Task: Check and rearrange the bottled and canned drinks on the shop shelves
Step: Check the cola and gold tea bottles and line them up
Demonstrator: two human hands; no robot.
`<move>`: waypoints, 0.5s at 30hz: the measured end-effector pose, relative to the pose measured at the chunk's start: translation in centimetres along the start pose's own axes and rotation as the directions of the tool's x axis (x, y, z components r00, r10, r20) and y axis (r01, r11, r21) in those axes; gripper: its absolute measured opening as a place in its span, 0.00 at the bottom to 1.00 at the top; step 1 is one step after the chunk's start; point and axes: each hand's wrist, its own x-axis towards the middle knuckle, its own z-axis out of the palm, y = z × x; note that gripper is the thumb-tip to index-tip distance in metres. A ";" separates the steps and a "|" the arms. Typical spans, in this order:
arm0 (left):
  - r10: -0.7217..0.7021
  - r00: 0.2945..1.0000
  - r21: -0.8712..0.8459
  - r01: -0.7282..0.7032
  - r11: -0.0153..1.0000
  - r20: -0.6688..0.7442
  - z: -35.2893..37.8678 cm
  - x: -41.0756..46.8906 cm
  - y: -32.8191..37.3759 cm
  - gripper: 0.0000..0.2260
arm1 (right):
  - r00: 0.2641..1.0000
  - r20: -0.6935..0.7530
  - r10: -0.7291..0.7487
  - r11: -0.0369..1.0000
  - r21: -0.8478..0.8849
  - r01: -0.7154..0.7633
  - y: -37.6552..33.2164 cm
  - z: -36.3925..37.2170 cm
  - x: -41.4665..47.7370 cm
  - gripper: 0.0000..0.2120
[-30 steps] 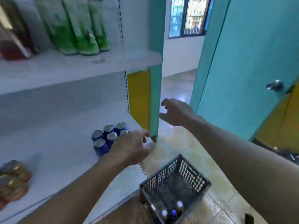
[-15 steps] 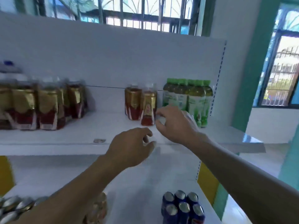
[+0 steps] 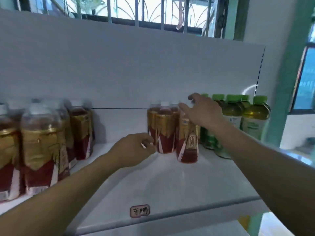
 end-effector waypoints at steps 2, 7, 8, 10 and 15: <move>0.044 0.997 -0.012 -0.043 0.999 0.059 0.3 0.9 -0.3 0.10 | 0.999 -0.036 0.014 0.999 0.050 -0.013 0.2 0.8 -0.2 0.27; 0.114 0.985 -0.225 -0.082 0.971 0.132 0.6 1.6 -1.0 0.16 | 0.983 -0.142 -0.119 0.993 0.003 0.121 -1.4 0.0 -1.1 0.26; 0.108 0.984 -0.323 -0.057 0.945 0.141 0.5 1.4 -0.9 0.18 | 0.979 -0.146 -0.143 0.989 0.017 0.147 -2.0 -0.1 -1.1 0.25; 0.098 0.983 -0.534 -0.001 0.845 0.153 0.4 0.9 -0.3 0.23 | 0.973 -0.173 -0.151 0.981 0.093 0.168 -3.3 0.2 -0.8 0.23; 0.031 0.983 -0.790 0.126 0.601 0.180 0.0 -0.3 -0.2 0.31 | 0.979 -0.174 -0.105 0.863 0.473 0.176 -7.3 2.8 -0.4 0.17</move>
